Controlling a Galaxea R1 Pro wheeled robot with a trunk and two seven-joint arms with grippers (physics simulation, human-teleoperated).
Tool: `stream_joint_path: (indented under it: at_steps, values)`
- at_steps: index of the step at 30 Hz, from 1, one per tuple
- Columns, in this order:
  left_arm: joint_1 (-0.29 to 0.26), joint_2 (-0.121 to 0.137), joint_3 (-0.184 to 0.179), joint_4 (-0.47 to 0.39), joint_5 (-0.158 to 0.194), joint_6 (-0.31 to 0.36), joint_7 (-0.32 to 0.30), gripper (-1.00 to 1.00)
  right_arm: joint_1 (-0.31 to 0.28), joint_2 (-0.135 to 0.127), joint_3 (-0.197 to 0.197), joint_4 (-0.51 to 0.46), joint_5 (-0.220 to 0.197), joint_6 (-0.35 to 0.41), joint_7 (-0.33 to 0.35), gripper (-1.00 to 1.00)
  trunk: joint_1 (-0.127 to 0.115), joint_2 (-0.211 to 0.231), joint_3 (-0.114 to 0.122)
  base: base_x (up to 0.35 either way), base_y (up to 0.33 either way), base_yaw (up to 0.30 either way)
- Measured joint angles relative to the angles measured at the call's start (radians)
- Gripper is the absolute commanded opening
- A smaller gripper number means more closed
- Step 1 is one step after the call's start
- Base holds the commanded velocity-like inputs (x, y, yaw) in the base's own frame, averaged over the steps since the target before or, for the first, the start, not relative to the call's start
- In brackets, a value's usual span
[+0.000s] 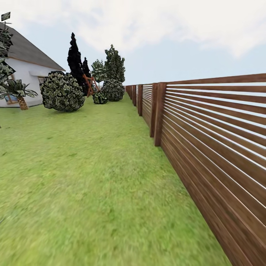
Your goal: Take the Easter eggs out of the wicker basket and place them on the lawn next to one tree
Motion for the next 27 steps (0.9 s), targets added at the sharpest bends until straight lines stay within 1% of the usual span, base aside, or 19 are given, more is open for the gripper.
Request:
stream_joint_path:
  at_steps: [6,19,21,27]
  values:
    - [0.0,0.0,-0.001,0.0,0.0,0.0,0.0,1.0,0.0,-0.001,-0.008,0.0,-0.009,0.004,0.001,1.0,0.0,0.0,0.0,0.333,0.0,0.2]
    - [0.0,0.0,-0.002,0.0,0.0,0.0,0.0,1.0,0.0,-0.001,-0.006,0.0,-0.008,0.004,0.001,1.0,0.0,0.0,0.0,0.333,0.0,0.241]
    - [0.0,0.0,-0.002,0.0,0.0,0.0,0.0,1.0,0.0,-0.001,-0.005,0.0,-0.006,0.004,0.001,1.0,0.0,0.0,0.0,0.333,0.0,0.148]
    - [0.0,0.0,-0.002,0.0,0.0,0.0,0.001,1.0,0.0,-0.001,-0.003,0.0,-0.006,0.004,0.001,1.0,0.0,0.0,0.0,0.333,0.0,0.028]
